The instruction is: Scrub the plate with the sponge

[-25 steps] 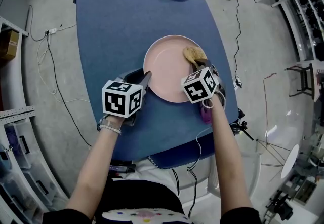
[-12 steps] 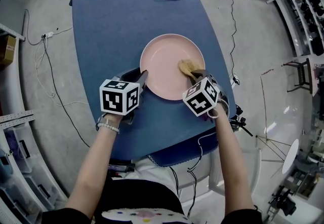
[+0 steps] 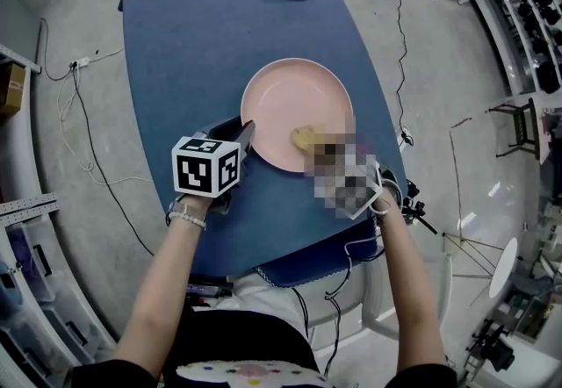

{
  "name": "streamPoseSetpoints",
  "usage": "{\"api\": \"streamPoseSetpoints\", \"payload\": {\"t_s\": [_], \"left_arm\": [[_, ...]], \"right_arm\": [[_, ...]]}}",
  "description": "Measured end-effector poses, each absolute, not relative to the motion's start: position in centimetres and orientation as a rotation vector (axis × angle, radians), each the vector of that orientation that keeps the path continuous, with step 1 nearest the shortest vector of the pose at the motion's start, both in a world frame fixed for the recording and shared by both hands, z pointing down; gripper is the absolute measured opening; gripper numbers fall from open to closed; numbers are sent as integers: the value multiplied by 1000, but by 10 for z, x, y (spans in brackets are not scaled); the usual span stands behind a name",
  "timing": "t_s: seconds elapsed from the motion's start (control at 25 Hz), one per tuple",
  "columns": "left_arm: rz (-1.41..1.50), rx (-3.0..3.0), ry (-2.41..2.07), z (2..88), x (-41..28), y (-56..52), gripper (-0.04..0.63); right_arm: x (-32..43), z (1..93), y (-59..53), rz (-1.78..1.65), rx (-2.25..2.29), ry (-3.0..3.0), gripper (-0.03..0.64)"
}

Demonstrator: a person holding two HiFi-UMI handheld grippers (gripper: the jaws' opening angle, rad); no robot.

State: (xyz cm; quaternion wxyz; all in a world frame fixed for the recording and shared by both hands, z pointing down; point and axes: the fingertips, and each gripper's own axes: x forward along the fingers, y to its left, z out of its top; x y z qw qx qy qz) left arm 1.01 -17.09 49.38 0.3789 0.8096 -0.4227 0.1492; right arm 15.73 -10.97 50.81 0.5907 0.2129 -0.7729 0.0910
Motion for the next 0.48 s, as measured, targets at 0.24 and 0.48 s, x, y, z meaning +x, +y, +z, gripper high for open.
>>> {"api": "streamPoseSetpoints", "payload": {"t_s": [0.24, 0.48], "left_arm": [[379, 2070, -1078, 494, 10, -171, 110], [380, 2069, -1076, 494, 10, -171, 110]], "right_arm": [[129, 507, -96, 230, 351, -1849, 40], [96, 509, -93, 210, 207, -1888, 40]]}}
